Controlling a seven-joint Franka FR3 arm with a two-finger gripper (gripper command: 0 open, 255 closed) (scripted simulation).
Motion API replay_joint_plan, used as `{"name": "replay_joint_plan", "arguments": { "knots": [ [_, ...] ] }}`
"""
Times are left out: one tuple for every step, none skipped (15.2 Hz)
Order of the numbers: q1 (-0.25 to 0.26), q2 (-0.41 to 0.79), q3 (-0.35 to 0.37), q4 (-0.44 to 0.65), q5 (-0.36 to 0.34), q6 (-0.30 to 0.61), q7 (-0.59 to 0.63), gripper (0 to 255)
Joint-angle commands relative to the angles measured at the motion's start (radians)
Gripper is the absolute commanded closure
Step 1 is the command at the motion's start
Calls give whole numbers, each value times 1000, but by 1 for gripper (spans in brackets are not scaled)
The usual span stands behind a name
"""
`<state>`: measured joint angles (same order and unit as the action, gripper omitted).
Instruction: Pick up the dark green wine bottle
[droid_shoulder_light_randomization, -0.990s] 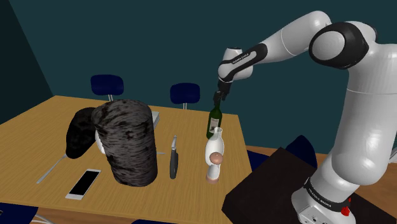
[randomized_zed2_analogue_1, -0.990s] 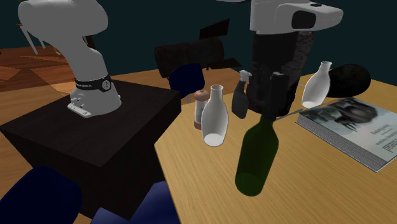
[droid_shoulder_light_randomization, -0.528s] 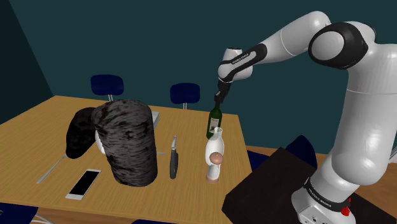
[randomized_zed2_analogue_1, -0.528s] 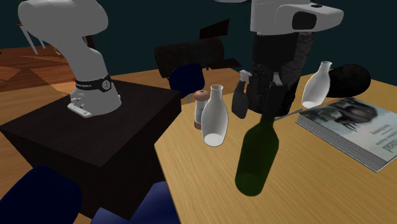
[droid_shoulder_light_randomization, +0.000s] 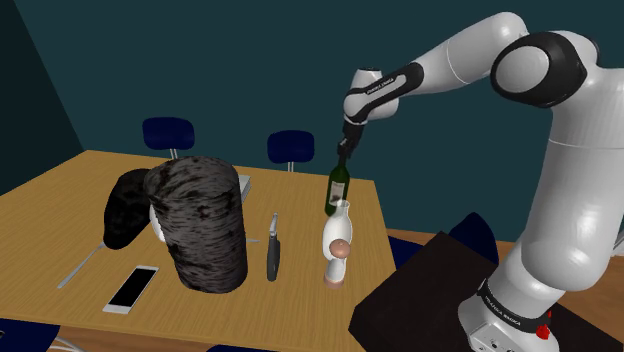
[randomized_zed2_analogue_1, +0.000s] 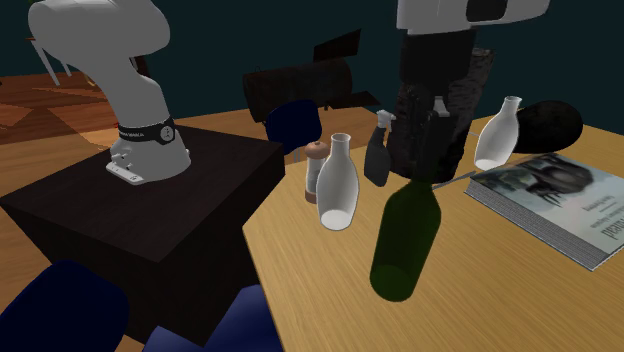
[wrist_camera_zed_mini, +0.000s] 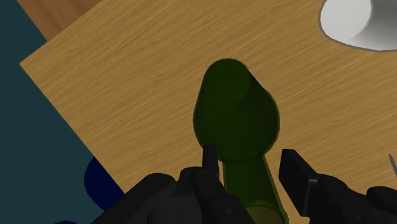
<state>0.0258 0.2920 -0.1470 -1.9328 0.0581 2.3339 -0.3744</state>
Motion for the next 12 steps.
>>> {"name": "replay_joint_plan", "arguments": {
  "knots": [
    [0,-16,-2,8,-3,-23,0,255],
    [0,-22,-2,13,-5,-35,1,255],
    [1,-29,-3,18,-6,-46,2,255],
    [1,-35,-3,24,-8,-58,3,255],
    [1,-41,-4,30,-9,-70,4,255],
    [2,-47,-4,36,-11,-82,5,255],
    [2,-52,-5,42,-12,-94,6,255],
    [2,-58,-5,49,-13,-106,7,255],
    [2,-63,-5,55,-14,-118,8,255],
    [3,-68,-6,62,-16,-130,9,255],
    [3,-69,-6,63,-16,-131,9,255],
    [3,-69,-6,63,-16,-132,9,255]
  ]
}}
